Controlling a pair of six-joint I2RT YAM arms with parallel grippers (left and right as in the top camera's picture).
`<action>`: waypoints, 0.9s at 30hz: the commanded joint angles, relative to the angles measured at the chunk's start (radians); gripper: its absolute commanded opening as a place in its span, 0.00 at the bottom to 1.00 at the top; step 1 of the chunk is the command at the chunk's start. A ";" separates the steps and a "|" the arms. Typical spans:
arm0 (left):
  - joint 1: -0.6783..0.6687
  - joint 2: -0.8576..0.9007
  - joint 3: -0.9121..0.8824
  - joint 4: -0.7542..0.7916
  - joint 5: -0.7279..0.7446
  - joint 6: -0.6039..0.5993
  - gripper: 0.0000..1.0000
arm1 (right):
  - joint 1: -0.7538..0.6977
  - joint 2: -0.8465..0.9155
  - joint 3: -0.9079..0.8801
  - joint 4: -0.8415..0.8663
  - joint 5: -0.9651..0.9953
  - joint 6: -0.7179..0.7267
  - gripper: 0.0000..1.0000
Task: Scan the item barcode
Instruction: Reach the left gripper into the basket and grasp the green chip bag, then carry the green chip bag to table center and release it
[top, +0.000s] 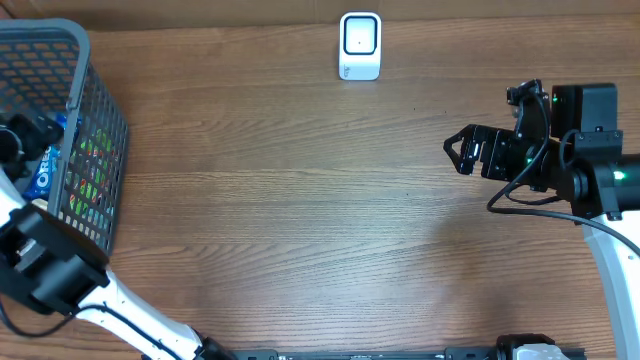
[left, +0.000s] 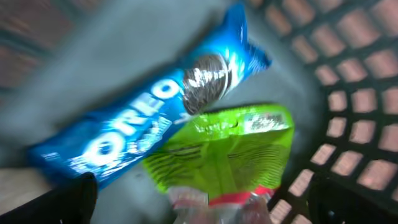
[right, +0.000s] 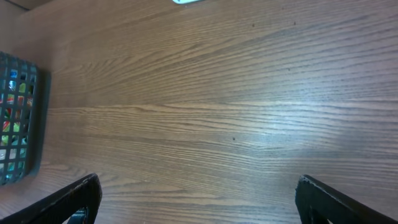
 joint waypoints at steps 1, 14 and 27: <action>-0.023 0.081 0.003 -0.034 0.079 0.059 0.97 | -0.006 -0.008 0.025 0.002 -0.005 -0.004 1.00; -0.091 0.224 0.023 -0.077 0.067 0.019 0.04 | -0.006 -0.007 0.025 -0.064 -0.005 0.027 1.00; -0.089 0.113 0.863 -0.509 0.019 0.018 0.04 | -0.006 -0.007 0.025 -0.054 -0.006 0.027 1.00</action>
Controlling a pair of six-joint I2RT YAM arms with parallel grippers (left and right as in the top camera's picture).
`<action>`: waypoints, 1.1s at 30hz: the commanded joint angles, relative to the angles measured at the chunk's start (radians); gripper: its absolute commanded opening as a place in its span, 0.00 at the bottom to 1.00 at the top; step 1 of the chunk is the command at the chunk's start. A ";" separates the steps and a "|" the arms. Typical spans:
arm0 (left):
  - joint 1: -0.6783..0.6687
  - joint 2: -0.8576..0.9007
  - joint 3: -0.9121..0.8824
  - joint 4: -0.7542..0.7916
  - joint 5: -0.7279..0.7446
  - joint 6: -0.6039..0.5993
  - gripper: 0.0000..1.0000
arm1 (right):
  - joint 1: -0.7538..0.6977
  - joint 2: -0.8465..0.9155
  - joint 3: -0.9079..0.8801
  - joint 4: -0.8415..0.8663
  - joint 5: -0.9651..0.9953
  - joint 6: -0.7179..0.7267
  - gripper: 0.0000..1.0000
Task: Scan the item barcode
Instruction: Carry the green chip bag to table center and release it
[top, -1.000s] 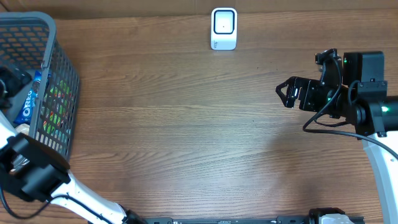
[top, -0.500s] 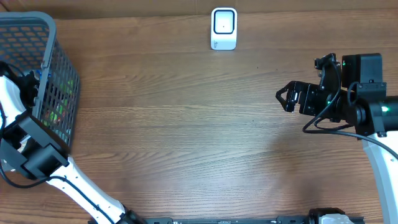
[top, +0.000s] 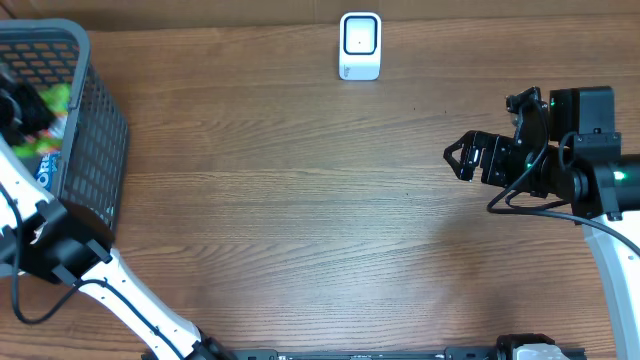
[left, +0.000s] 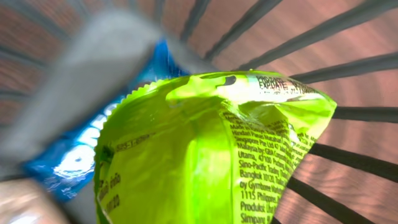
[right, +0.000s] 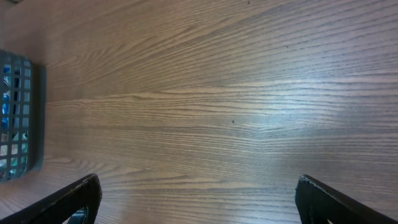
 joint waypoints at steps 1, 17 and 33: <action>-0.016 -0.104 0.256 -0.103 0.003 -0.021 0.04 | -0.006 -0.007 0.025 0.008 -0.005 0.004 1.00; -0.639 -0.272 0.105 -0.207 -0.100 -0.077 0.08 | -0.006 -0.007 0.025 0.077 -0.004 0.003 1.00; -0.955 -0.269 -0.846 0.033 -0.152 -0.388 0.07 | -0.006 0.003 0.025 0.105 0.071 -0.017 1.00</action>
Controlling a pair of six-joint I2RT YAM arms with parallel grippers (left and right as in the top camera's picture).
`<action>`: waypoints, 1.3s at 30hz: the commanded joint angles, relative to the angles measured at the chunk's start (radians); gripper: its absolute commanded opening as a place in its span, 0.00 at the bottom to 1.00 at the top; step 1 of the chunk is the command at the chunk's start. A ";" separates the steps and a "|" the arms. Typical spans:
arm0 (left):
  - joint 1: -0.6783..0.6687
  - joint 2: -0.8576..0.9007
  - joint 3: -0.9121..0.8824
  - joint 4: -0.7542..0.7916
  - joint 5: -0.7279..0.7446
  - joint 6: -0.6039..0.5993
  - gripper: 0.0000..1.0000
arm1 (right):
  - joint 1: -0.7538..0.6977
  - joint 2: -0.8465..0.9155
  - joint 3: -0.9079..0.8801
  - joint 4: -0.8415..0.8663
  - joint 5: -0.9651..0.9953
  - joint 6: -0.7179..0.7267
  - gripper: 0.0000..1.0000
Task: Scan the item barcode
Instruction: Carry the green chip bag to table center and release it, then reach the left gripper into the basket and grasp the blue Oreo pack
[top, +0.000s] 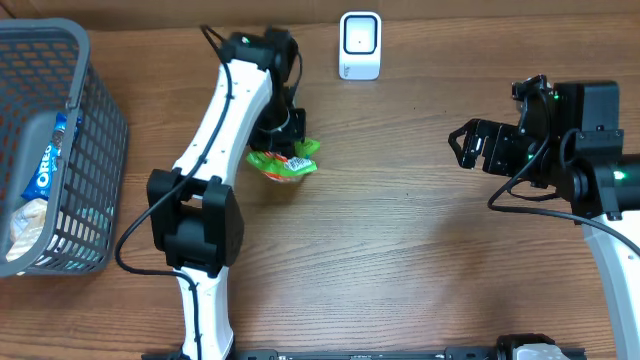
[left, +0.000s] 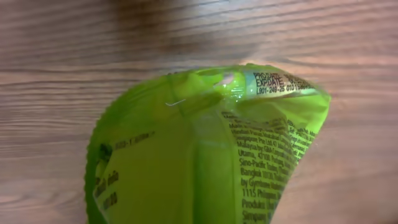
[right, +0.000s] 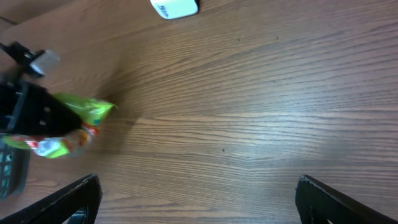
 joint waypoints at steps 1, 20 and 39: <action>-0.001 -0.020 -0.133 0.057 -0.010 -0.112 0.06 | -0.006 0.002 0.025 0.007 0.014 -0.012 1.00; 0.141 -0.031 0.314 -0.105 0.061 0.103 0.83 | -0.006 0.002 0.025 0.013 0.014 -0.023 1.00; 0.947 -0.052 0.817 -0.159 -0.131 0.106 1.00 | -0.006 0.002 0.025 0.026 0.014 -0.023 1.00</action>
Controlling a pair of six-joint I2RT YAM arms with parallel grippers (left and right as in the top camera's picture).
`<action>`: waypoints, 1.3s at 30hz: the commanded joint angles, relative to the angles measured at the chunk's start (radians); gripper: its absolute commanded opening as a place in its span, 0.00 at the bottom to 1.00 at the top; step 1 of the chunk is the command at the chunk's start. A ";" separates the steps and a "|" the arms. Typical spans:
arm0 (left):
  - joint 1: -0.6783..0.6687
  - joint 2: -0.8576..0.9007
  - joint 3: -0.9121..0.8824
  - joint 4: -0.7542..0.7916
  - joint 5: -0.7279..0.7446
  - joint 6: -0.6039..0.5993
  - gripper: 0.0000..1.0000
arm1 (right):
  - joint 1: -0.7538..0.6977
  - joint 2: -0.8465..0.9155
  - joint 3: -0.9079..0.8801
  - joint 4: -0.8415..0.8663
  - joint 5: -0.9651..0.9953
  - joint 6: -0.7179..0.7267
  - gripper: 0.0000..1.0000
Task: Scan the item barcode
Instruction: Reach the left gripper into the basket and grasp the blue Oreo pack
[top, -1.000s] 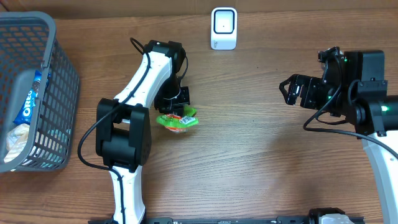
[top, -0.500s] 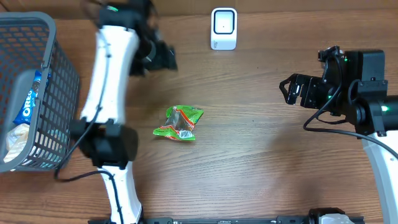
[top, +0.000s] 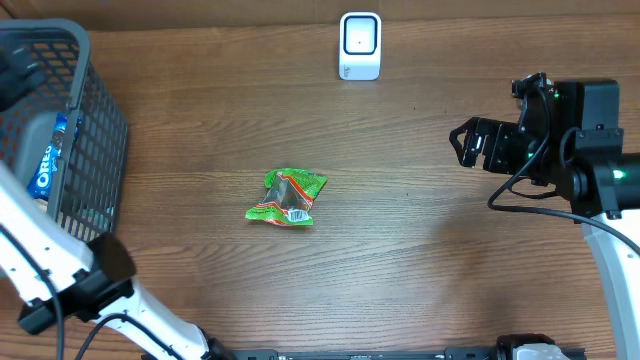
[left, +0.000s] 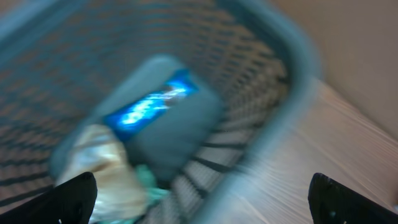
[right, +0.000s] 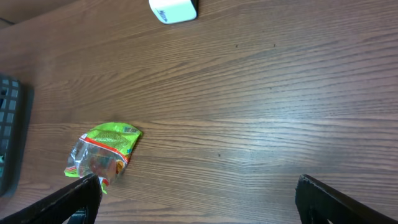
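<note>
A green snack bag lies flat on the wooden table left of centre, with a small white label facing up; the right wrist view also shows the bag. The white scanner stands at the far edge, and its base is seen as the scanner. My left gripper is open and empty, above the grey basket in a blurred view. My right gripper hangs open over bare table at the right, well right of the bag, with nothing between its fingers.
The grey mesh basket stands at the left edge and holds a blue Oreo pack and a pale packet. The left arm runs along the left side of the table.
The green bag was in my left gripper above the table near the scanner. Now it lies on the table, let go, and my left gripper is open over the basket.
My left gripper was open in the basket over the Oreo pack and the green bag. Then it was shut on the green bag there. Then it held the bag near the scanner. Now the bag lies on the table. The right arm barely moved.
</note>
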 joint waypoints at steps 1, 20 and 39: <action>0.116 0.112 -0.024 0.024 -0.042 0.032 1.00 | -0.006 0.001 0.024 0.012 0.002 -0.005 1.00; 0.103 0.663 -0.024 0.364 -0.012 0.190 1.00 | -0.006 0.076 0.024 0.013 0.002 -0.004 1.00; 0.058 0.800 -0.057 0.385 -0.090 0.215 0.91 | -0.006 0.077 0.024 -0.002 0.002 -0.004 1.00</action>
